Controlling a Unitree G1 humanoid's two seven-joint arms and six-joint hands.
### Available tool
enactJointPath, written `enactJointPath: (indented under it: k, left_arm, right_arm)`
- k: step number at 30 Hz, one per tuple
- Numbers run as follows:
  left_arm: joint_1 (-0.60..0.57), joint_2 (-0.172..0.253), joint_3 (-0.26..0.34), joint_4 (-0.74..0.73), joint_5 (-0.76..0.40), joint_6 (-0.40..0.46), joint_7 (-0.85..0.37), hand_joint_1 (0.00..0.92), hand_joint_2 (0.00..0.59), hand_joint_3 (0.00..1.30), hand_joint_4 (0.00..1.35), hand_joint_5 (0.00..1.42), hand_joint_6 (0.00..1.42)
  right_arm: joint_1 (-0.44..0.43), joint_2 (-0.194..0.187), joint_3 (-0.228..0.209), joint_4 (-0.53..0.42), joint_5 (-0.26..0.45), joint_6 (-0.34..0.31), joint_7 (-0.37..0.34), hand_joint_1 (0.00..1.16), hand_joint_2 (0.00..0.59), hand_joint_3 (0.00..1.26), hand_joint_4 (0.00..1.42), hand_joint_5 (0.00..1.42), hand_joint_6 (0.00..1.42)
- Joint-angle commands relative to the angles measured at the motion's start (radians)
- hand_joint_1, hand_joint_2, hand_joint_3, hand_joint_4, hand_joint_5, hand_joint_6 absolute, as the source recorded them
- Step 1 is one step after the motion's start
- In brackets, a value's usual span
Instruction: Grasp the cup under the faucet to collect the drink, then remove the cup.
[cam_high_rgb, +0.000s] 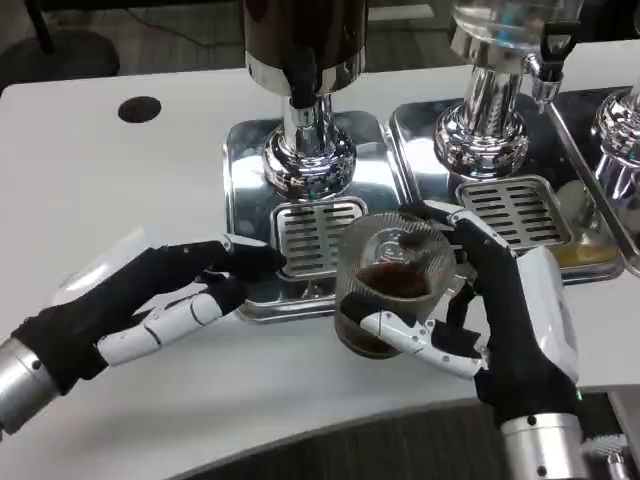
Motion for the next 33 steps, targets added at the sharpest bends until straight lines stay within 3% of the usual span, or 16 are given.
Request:
enactJointPath:
  k: [1,3,10,33]
  left_arm:
    - [0.024,0.035,0.011,-0.033,0.071,-0.078,0.029,0.0,0.171,0.3,0.18,0.18,0.31]
    - [0.03,0.047,0.012,-0.041,0.124,-0.116,0.053,0.0,0.164,0.26,0.11,0.1,0.23]
    - [0.039,0.065,0.006,-0.051,0.229,-0.148,0.117,0.0,0.158,0.2,0.02,0.01,0.14]
    - [0.042,0.08,-0.001,-0.035,0.264,-0.137,0.168,0.0,0.146,0.1,0.0,0.0,0.11]
  right_arm:
    - [-0.005,0.012,0.0,-0.036,0.007,-0.027,0.003,0.72,0.2,0.51,0.64,0.83,1.18]
    - [-0.009,0.013,-0.002,-0.033,0.007,-0.028,0.004,0.72,0.2,0.51,0.64,0.83,1.18]
    - [-0.015,0.017,-0.007,-0.024,0.005,-0.032,0.005,0.71,0.197,0.51,0.64,0.83,1.18]
    - [-0.042,0.016,-0.011,0.001,0.01,-0.039,0.008,0.72,0.2,0.53,0.65,0.84,1.18]
